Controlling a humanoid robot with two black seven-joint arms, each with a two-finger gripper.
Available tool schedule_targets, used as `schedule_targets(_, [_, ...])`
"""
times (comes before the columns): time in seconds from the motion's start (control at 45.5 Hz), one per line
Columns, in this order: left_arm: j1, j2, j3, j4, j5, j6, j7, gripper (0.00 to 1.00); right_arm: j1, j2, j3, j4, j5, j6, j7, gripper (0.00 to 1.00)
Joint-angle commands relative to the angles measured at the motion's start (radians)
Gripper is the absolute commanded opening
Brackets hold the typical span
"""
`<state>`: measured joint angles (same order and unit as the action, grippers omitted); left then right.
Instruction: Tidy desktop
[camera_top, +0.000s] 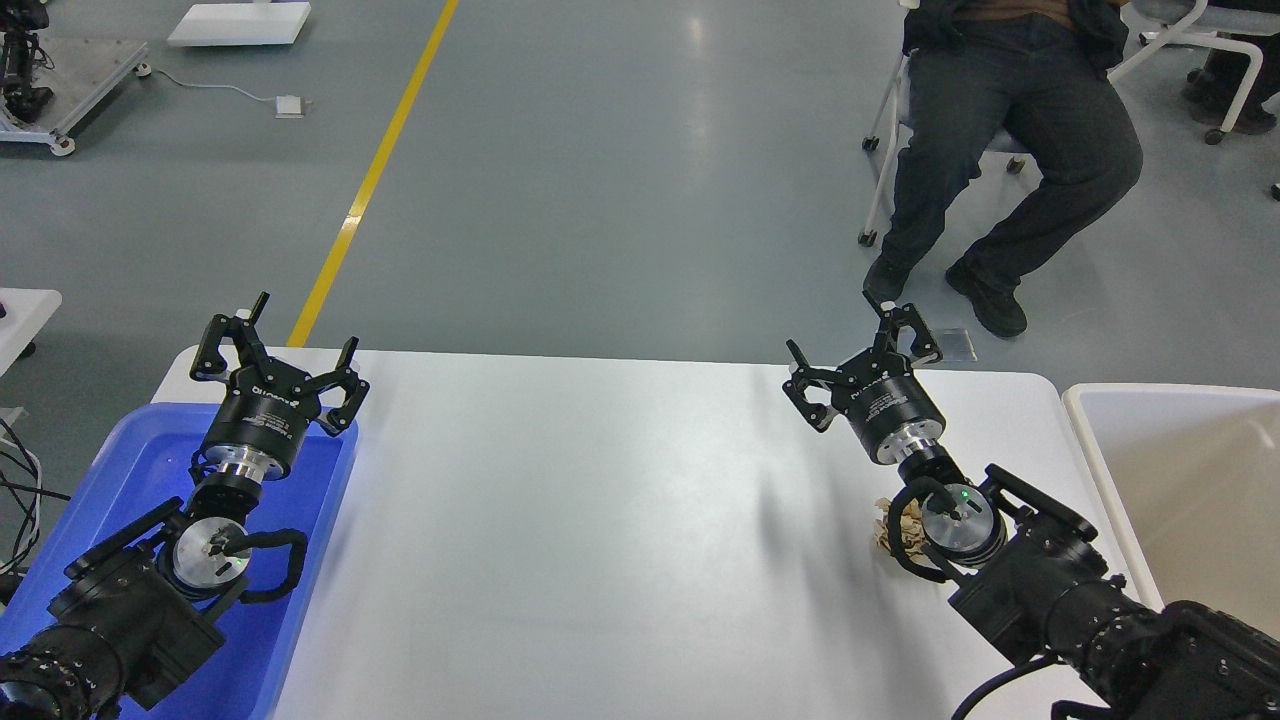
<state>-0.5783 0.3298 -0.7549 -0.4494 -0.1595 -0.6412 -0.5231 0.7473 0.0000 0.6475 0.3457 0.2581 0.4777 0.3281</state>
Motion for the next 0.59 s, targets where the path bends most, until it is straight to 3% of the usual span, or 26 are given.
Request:
schedule_targets(0.0, [0.0, 0.0, 0.0, 0.0, 0.0, 0.0, 0.0, 1.0, 0.0, 0.0, 0.001, -0.001, 0.0, -0.002, 0.0, 1.0])
schedule_targets(0.572, [0.0, 0.0, 0.0, 0.0, 0.0, 0.0, 0.0, 1.0, -0.009, 0.0, -0.008, 0.007, -0.076, -0.001, 0.0, 1.0])
